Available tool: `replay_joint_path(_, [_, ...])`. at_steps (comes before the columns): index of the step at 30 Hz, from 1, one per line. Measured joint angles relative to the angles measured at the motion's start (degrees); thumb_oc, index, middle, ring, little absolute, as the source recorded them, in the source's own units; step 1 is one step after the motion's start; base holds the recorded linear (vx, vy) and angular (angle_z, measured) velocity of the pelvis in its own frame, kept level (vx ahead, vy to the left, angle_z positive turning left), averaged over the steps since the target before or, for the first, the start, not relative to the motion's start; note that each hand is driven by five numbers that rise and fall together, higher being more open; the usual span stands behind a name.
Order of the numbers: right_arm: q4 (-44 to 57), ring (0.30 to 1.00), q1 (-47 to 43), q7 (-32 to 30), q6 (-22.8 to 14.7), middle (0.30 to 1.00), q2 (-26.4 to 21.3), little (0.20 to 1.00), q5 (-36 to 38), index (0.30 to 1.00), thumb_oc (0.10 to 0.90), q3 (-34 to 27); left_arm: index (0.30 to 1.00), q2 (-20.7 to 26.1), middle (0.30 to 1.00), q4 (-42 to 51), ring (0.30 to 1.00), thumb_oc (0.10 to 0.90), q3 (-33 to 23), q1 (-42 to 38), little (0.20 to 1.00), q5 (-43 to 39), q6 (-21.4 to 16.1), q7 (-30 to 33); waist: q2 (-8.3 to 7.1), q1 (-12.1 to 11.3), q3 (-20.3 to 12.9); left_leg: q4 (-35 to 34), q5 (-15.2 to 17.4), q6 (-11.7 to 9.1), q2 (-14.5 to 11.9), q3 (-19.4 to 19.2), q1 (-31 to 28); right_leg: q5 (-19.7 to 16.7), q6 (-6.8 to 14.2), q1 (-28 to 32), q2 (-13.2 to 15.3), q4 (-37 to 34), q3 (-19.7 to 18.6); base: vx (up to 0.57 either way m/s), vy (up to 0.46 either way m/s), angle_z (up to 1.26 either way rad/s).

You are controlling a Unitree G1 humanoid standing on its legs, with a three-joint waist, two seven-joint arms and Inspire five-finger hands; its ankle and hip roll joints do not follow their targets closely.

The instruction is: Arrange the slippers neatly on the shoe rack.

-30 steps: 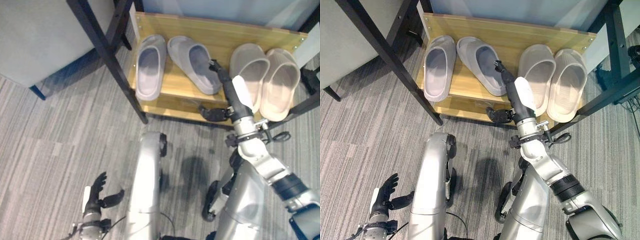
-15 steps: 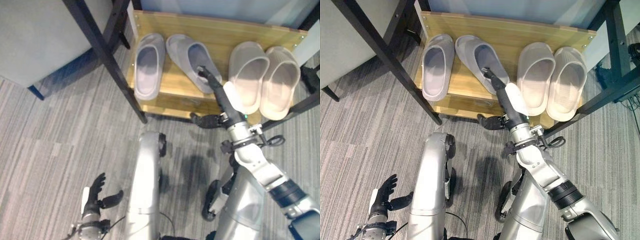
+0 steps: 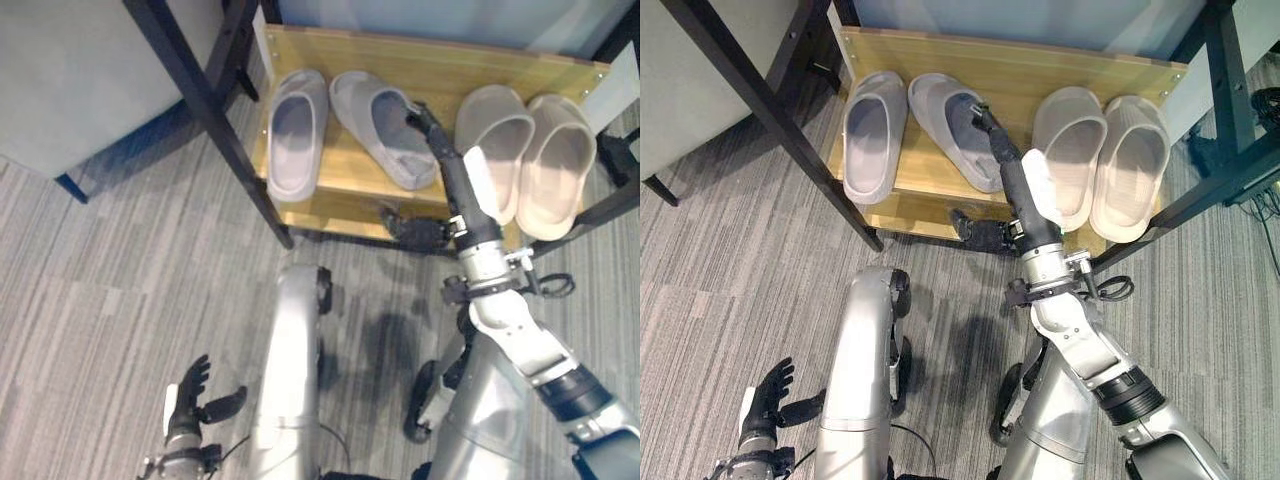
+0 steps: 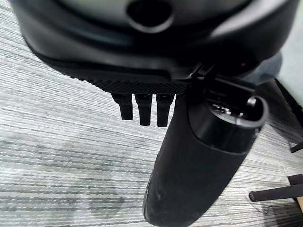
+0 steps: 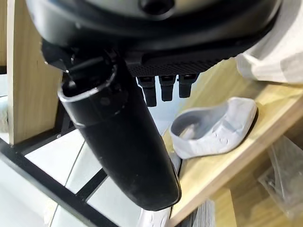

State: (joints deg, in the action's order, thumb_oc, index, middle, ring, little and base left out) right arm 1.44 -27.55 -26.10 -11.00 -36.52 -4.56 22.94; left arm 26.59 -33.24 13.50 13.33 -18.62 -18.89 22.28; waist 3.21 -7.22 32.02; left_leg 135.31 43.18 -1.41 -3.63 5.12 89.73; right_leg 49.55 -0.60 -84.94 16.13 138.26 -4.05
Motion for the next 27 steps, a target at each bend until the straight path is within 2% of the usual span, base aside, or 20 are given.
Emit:
replay_joint_path(9, [-11.3,0.900,-2.9,-0.8,1.1,0.900,0.8,0.900,-2.3,0.900,0.800,0.8,0.900,0.0,0.900,-0.6,0.900,0.800,0.3,-1.1,0.900,1.5,-0.3,0.8,0.06,-0.9,0.0,-0.6,0.2,-0.5,0.7,-0.1,0.2,0.0,0.0,0.0,0.1,-0.6,0.0,0.01,0.003,0.02])
replay_joint_path(18, [-11.3,0.900,-2.6,-0.5,1.5,0.900,1.1,0.900,-1.9,0.900,0.800,1.0,0.900,0.0,0.900,-0.7,0.900,0.800,0.3,-0.9,0.900,1.6,-0.2,0.8,0.06,-0.7,0.0,-0.5,0.0,-0.2,0.7,-0.1,0.1,0.0,0.0,-0.1,0.0,-0.3,-0.1,0.00,0.001,0.00])
replay_joint_path(19, [-11.3,0.900,-2.7,-0.2,1.5,0.900,1.5,0.900,-1.5,0.900,0.800,1.0,0.900,0.0,0.900,-0.7,0.900,0.800,0.2,-1.0,0.900,1.5,-0.2,0.8,0.00,-0.9,-0.1,-0.5,0.2,-0.8,0.8,0.0,0.2,0.0,0.0,-0.1,0.0,-0.3,-0.1,0.00,0.000,0.00])
replay_joint_path(27, [-10.1,0.900,-2.5,3.6,0.4,0.900,2.6,0.900,5.4,0.900,0.800,1.4,0.900,0.0,0.900,-0.7,0.900,0.800,0.3,-0.9,0.900,1.5,0.1,0.5,0.12,-0.7,0.0,-0.3,-0.1,-0.3,0.8,0.0,0.0,0.0,0.0,0.1,-0.1,-0.1,-0.2,0.00,0.000,0.00])
